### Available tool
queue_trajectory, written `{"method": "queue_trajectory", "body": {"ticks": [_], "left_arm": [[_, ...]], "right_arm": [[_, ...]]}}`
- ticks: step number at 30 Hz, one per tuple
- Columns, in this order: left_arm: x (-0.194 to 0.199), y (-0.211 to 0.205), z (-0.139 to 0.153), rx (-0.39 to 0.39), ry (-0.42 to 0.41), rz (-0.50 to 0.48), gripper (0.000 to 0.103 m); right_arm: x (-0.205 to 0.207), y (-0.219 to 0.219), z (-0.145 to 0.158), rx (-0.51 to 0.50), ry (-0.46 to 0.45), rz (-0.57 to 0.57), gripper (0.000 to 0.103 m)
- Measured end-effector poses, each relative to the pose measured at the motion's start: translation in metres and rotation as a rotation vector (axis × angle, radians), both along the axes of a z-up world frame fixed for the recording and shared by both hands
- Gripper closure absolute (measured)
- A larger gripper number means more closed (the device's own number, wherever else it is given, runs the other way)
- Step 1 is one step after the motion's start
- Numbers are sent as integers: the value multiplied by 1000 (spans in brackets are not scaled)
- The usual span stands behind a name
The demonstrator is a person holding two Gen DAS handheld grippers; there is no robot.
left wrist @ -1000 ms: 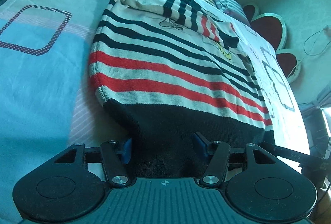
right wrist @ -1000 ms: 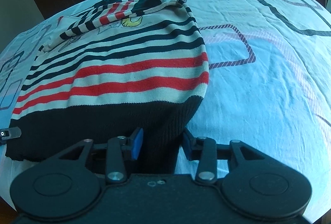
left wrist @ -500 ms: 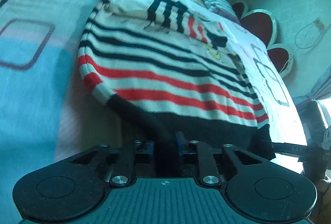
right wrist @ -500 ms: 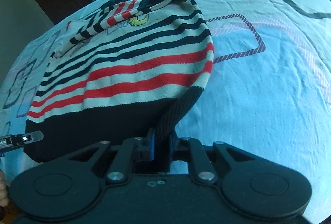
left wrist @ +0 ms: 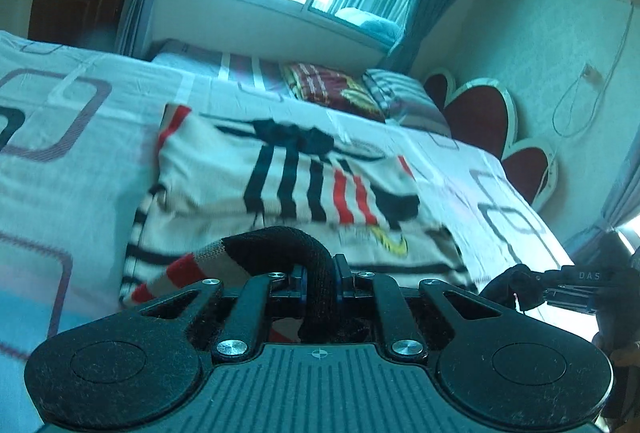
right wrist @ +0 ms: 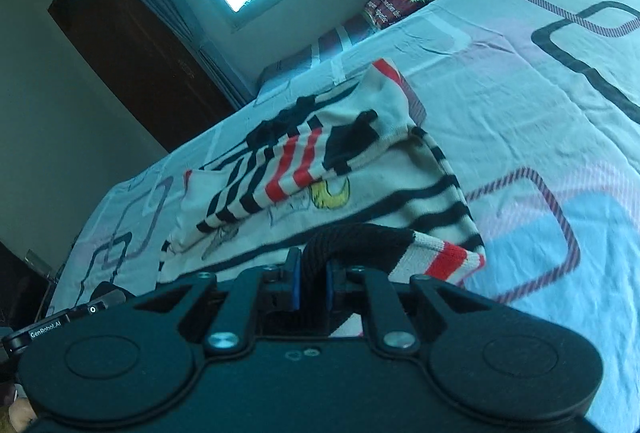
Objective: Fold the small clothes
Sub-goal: 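Fold the held hem up over the chest with both tools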
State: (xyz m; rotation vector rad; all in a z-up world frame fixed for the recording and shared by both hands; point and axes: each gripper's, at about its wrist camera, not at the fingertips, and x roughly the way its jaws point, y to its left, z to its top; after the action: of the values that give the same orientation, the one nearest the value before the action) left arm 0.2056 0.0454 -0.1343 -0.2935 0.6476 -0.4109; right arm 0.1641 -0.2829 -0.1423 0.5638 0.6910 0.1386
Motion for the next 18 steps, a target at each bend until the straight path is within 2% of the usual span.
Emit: {"method": "queue_trajectory", "body": {"ticks": [9, 13, 18], "left_arm": [[116, -20, -2, -31, -18, 93, 91], [176, -24, -6, -41, -1, 149, 91], [240, -26, -29, -29, 58, 218, 91]], "right_arm": [[114, -18, 3, 32, -73, -49, 92], [172, -34, -3, 60, -64, -78, 92], [234, -45, -24, 85, -14, -108, 92]]}}
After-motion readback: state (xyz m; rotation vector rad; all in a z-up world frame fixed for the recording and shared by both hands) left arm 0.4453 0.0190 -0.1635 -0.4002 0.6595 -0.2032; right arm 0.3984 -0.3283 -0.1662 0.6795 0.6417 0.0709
